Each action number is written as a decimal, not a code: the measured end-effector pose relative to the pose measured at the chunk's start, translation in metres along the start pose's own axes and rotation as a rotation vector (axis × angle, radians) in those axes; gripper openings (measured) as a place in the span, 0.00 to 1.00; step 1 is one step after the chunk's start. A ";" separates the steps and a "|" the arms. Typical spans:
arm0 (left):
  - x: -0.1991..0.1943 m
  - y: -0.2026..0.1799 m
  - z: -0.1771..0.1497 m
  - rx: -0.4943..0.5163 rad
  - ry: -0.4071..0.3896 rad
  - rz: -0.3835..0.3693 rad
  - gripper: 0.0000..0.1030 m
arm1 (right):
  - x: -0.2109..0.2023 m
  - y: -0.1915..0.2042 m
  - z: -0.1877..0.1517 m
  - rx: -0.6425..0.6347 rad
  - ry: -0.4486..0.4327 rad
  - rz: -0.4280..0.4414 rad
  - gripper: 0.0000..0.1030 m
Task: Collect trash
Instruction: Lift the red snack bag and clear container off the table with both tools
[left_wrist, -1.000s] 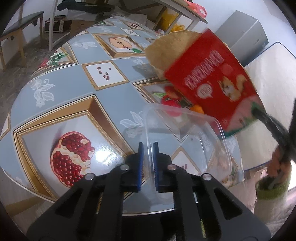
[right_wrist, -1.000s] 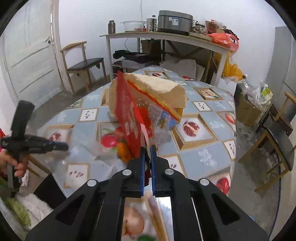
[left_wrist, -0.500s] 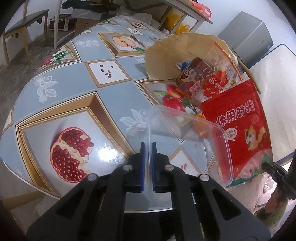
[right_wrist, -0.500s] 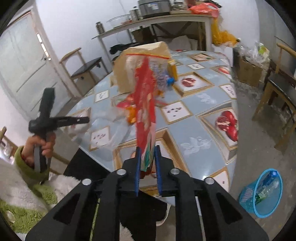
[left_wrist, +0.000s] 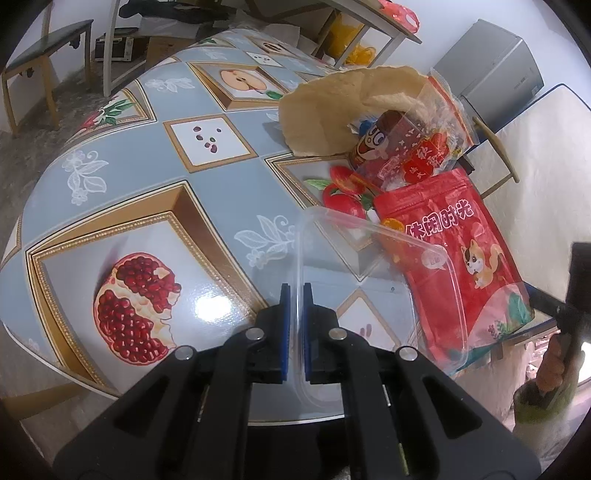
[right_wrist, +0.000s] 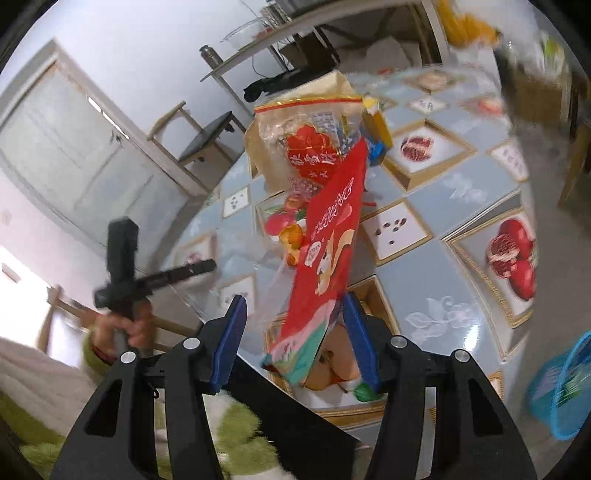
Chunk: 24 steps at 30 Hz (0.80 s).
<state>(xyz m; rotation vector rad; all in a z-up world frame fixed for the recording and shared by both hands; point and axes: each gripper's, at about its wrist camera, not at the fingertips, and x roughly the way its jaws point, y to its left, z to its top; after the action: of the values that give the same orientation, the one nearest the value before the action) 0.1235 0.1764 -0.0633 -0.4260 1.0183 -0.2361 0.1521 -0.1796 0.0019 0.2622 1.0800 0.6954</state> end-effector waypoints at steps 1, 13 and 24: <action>0.000 0.000 0.000 0.001 0.000 -0.001 0.04 | 0.003 -0.006 0.003 0.030 0.012 0.018 0.52; 0.001 0.002 -0.001 -0.014 0.003 -0.025 0.04 | 0.036 -0.042 0.003 0.253 0.070 0.070 0.06; -0.011 0.000 0.000 -0.034 -0.023 -0.071 0.04 | 0.009 -0.048 -0.014 0.306 -0.029 0.028 0.03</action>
<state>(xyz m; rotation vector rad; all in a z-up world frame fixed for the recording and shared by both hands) 0.1173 0.1812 -0.0550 -0.4953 0.9862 -0.2777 0.1616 -0.2118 -0.0359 0.5489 1.1559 0.5479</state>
